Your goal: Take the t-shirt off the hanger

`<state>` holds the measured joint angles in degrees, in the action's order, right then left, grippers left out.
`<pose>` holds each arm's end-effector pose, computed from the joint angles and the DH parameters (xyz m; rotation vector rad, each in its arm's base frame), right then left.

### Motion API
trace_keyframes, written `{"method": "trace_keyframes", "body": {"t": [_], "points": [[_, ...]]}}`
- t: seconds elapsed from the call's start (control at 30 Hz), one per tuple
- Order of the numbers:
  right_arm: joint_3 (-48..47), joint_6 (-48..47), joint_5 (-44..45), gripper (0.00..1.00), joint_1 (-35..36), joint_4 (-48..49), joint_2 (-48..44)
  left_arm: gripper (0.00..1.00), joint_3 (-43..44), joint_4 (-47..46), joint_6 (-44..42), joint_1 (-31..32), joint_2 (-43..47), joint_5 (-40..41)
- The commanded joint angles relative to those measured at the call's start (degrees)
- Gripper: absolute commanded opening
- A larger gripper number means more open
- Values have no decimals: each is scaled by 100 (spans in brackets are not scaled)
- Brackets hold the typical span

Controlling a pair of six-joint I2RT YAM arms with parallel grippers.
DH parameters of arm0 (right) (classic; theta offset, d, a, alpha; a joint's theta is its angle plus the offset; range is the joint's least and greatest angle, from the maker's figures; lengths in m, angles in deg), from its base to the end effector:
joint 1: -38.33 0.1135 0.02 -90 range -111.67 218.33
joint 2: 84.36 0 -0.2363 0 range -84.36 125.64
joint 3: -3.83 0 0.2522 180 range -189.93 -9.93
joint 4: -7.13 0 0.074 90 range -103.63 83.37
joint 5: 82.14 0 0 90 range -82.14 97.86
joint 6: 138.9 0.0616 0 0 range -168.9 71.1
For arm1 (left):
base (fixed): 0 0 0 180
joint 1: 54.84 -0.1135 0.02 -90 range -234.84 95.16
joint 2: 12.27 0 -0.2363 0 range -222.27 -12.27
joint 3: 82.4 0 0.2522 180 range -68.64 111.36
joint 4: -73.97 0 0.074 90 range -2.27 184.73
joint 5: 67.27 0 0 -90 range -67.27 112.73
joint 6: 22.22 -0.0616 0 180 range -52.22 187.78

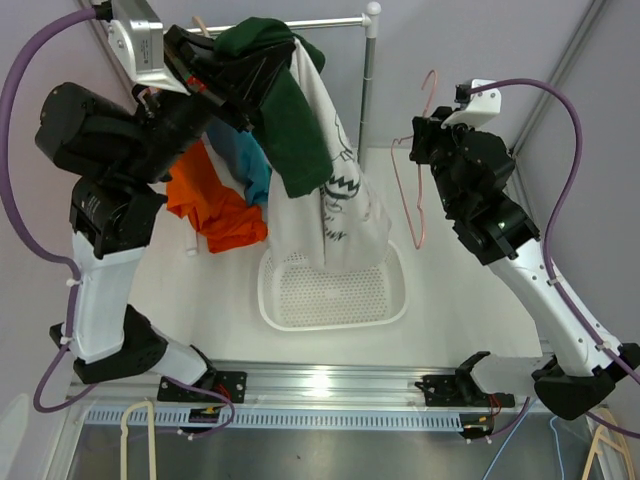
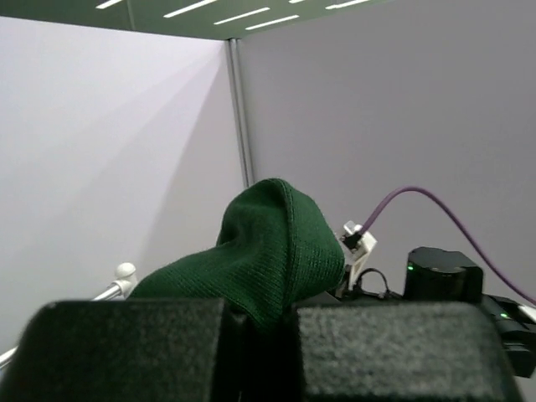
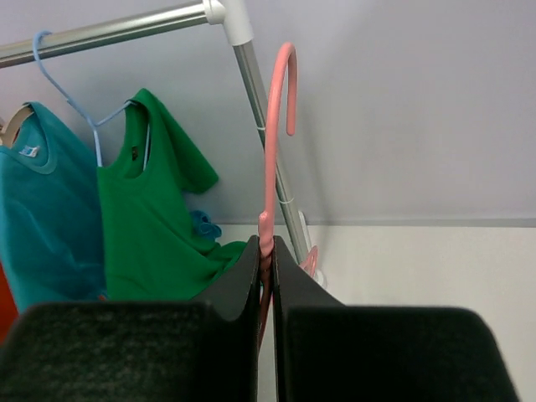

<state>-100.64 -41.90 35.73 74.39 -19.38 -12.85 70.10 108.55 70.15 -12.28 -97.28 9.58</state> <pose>0.2468 0.1441 0.4892 0.0256 1.4763 0.2561 0.1441 -0.1513 0.6547 0.5554 0.8869 -0.8281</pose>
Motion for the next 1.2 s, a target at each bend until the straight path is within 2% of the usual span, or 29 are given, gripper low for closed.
{"method": "trace_keyframes", "body": {"t": [0.0, 0.1, 0.13, 0.2, 0.27, 0.3, 0.4, 0.53, 0.6, 0.7, 0.9, 1.07, 1.17], "points": [[203, -191, -518, 0, -369, 1205, -208, 1, -118, -89, 79, 50, 45, -522], [-7, -112, -739, 0, -634, 1214, -49, 1, -1118, -225, -61, 269, 519, -234], [-94, -94, -818, 0, -678, 1205, 64, 1, -1939, -471, -131, 435, 999, -32], [-323, -77, -1037, 0, -731, 1179, 153, 1, -3355, -954, -71, 454, 1398, 338], [-420, -68, -1214, 0, -740, 1205, 215, 1, -3992, -1245, -44, 446, 1829, 662], [-438, -50, -1293, 0, -749, 1205, 223, 1, -4734, -1386, -26, 428, 1909, 699], [-561, 2, -1487, 0, -740, 1152, 329, 1, -5171, -1616, 44, 384, 2006, 752], [-701, 47, -1803, 0, -740, 1073, 426, 1, -5154, -1388, 18, 384, 1971, 725], [-902, 38, -1970, 0, -749, 1021, 539, 1, -5234, -1396, -87, 384, 1980, 979], [-1271, 11, -1971, 0, -749, 828, 750, 1, -4866, -1186, -202, 279, 1857, 1007], [-1308, 55, -1997, 0, -749, 722, 848, 1, -2610, -352, -501, 279, 1242, 876], [-1247, 55, -2006, 0, -740, 731, 830, 1, -2360, -351, -545, 279, 952, 744], [-1229, 64, -2076, 0, -758, 722, 839, 1, -2928, -534, -449, 279, 1161, 761]]}}
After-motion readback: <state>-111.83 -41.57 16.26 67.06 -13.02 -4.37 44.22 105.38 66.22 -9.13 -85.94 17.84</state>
